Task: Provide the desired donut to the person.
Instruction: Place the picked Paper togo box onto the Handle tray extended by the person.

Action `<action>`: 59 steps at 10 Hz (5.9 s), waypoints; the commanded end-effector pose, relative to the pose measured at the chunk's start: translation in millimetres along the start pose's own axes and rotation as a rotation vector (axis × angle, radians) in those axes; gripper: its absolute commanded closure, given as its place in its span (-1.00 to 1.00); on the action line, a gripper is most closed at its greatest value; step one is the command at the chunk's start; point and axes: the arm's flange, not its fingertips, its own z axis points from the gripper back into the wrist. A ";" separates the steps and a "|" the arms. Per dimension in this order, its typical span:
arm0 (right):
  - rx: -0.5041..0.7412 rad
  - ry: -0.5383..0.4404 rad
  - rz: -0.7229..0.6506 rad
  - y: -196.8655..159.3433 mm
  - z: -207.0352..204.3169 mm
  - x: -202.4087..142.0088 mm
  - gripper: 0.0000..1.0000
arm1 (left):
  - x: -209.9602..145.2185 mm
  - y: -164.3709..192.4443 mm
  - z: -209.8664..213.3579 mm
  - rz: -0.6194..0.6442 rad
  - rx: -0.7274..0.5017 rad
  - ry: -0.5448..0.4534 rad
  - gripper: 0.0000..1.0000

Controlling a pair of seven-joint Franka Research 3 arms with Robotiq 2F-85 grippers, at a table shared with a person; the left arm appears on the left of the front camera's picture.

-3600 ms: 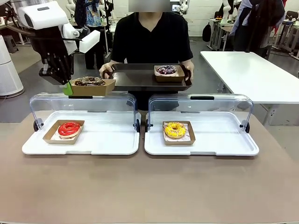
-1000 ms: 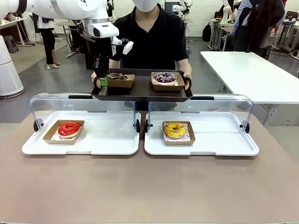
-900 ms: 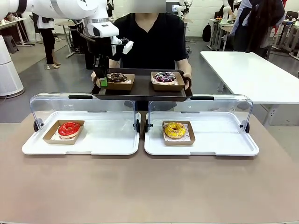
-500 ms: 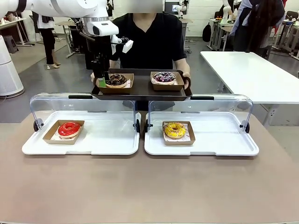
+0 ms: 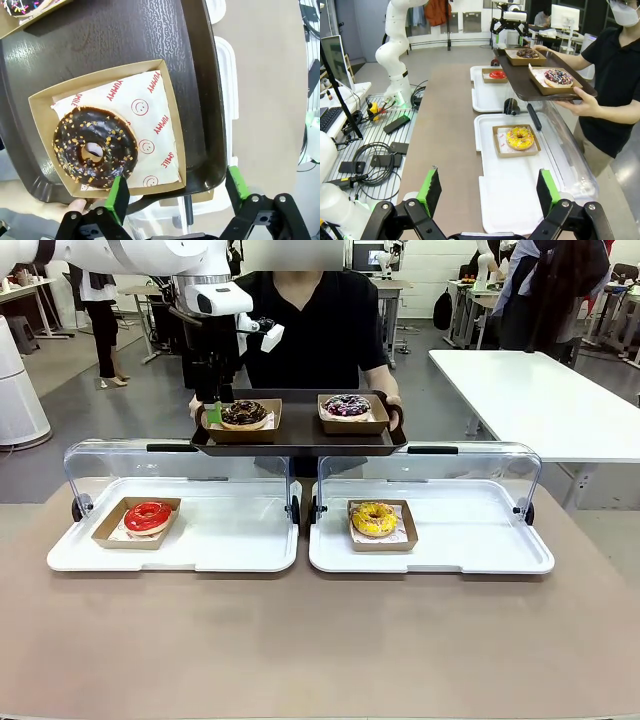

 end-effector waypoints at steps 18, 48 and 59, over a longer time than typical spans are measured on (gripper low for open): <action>0.002 -0.006 0.001 0.3 0.3 0.0 -1.00 | -182.2 -169.8 3.6 0.046 0.088 -0.108 -1.00; 0.002 -0.006 0.001 0.3 0.3 0.0 -1.00 | -436.8 -199.0 -62.4 0.149 0.218 -1.126 -1.00; 0.002 -0.006 0.001 0.3 0.3 0.0 -1.00 | -436.8 -199.0 -62.4 0.149 0.218 -1.126 -1.00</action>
